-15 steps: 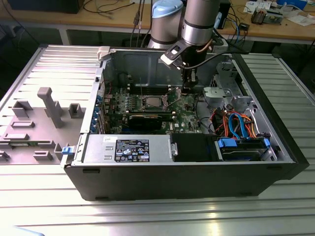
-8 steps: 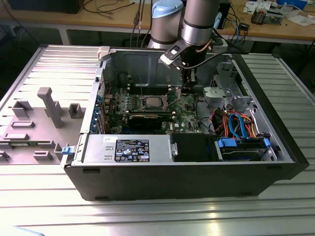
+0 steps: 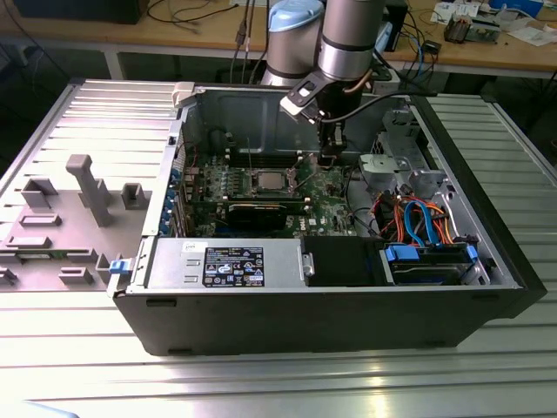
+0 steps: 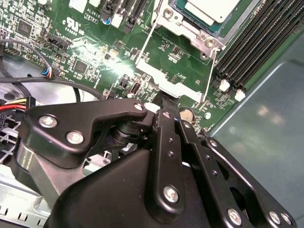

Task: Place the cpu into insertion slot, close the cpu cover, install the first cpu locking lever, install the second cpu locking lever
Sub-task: 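Close the cpu cover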

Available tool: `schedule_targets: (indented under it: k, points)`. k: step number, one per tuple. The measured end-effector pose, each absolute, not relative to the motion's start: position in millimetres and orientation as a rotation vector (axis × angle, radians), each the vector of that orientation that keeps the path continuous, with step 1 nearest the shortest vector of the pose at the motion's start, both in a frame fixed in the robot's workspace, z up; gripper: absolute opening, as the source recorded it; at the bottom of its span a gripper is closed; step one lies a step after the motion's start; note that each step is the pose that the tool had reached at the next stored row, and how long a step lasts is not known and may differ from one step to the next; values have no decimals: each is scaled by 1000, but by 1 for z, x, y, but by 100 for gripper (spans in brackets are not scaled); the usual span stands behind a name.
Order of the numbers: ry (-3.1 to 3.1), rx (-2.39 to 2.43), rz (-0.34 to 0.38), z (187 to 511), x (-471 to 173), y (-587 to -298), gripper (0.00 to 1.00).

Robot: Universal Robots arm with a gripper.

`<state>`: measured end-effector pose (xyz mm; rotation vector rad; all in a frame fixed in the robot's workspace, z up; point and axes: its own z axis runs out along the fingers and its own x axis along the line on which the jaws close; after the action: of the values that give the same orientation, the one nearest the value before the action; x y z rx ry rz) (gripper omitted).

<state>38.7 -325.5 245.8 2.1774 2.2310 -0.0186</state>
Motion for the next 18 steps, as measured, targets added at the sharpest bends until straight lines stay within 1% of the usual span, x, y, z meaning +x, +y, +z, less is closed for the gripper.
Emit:
schedule_targets:
  k: [18]
  points:
    - [2231,2177,-19,246,19,-325,11]
